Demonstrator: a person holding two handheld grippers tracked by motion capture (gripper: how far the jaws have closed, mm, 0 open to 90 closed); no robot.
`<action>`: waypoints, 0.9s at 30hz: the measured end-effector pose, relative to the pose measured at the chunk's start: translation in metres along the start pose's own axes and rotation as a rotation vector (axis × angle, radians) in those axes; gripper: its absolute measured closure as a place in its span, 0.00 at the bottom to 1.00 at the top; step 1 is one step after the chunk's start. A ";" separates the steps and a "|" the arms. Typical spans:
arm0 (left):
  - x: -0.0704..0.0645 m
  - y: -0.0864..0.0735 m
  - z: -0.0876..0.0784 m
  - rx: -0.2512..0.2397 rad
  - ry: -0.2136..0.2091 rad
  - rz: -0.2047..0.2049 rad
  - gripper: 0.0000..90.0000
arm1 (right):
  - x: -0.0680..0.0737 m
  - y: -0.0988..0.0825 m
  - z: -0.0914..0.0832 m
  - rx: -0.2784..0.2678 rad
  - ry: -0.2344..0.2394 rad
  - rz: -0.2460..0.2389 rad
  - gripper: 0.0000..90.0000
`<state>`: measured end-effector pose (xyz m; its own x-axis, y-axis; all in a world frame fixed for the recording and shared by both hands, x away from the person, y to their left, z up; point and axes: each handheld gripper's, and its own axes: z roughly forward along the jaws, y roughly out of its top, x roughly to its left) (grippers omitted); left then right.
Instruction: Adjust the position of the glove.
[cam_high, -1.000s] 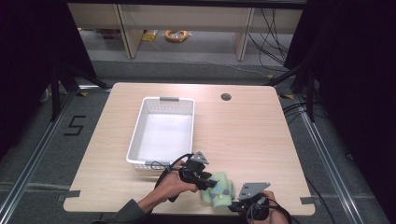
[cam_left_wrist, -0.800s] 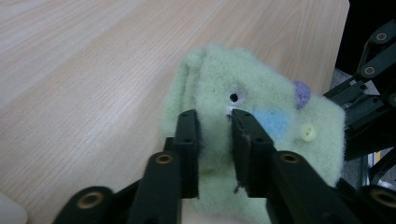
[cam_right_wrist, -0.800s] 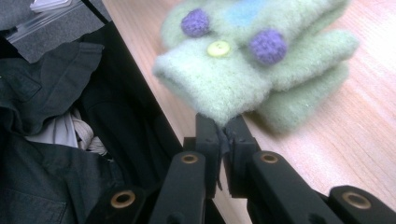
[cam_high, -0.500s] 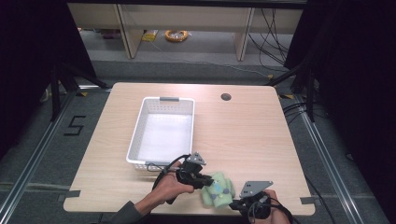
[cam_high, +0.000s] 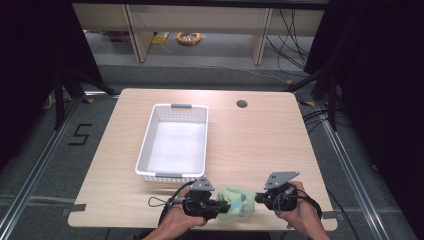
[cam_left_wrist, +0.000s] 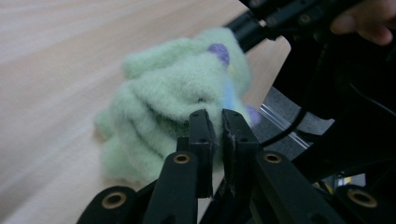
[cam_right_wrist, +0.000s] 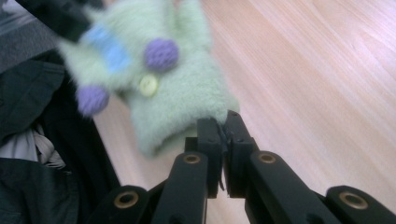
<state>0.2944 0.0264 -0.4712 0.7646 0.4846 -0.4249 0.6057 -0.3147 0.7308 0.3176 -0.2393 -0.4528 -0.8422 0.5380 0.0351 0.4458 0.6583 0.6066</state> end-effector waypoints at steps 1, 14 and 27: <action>0.001 -0.001 0.001 0.015 -0.017 -0.001 0.91 | 0.000 0.002 0.003 0.005 0.012 0.016 0.98; 0.008 -0.014 0.015 0.048 -0.025 -0.058 0.89 | -0.013 0.004 0.030 0.085 0.028 0.003 0.96; 0.011 -0.009 -0.021 -0.055 0.025 -0.100 0.62 | -0.018 -0.005 0.006 -0.014 -0.027 0.191 0.60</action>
<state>0.2930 0.0517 -0.4711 0.6945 0.5317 -0.4846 0.6653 -0.2183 0.7139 0.3326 -0.2495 -0.4614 -0.7338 0.6668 0.1296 0.5926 0.5351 0.6020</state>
